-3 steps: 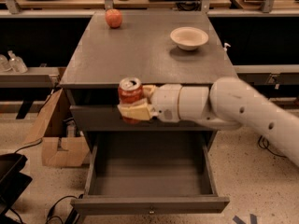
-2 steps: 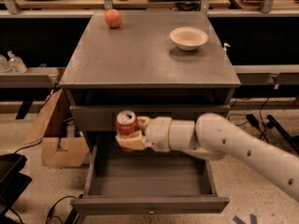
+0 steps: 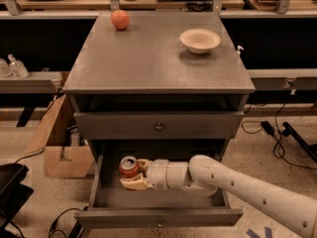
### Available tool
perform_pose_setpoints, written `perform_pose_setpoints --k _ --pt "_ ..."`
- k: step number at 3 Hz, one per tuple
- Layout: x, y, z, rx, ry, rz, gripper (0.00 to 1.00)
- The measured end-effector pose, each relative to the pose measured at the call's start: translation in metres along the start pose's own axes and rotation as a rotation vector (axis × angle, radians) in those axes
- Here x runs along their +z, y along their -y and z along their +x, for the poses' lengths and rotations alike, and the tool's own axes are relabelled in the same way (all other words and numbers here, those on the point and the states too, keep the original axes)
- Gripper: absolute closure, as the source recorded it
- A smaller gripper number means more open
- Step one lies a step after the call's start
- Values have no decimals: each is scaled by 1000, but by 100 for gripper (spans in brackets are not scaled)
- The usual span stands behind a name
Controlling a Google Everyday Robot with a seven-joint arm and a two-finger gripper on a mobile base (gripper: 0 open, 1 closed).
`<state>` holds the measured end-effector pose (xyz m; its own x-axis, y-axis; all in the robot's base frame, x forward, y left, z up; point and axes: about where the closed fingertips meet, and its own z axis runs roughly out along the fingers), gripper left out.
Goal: Place coke can into middle drawer
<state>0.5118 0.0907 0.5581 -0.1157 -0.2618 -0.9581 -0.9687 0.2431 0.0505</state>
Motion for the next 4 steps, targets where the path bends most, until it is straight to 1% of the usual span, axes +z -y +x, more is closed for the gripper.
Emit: perform_pose_setpoints --k 1,2,3,4 --pt "15 18 32 22 -3 -46 100" --pt "15 24 31 22 3 -47 100" --pt "26 34 36 -14 13 -62 100" --pt "46 53 51 -88 58 -96 100"
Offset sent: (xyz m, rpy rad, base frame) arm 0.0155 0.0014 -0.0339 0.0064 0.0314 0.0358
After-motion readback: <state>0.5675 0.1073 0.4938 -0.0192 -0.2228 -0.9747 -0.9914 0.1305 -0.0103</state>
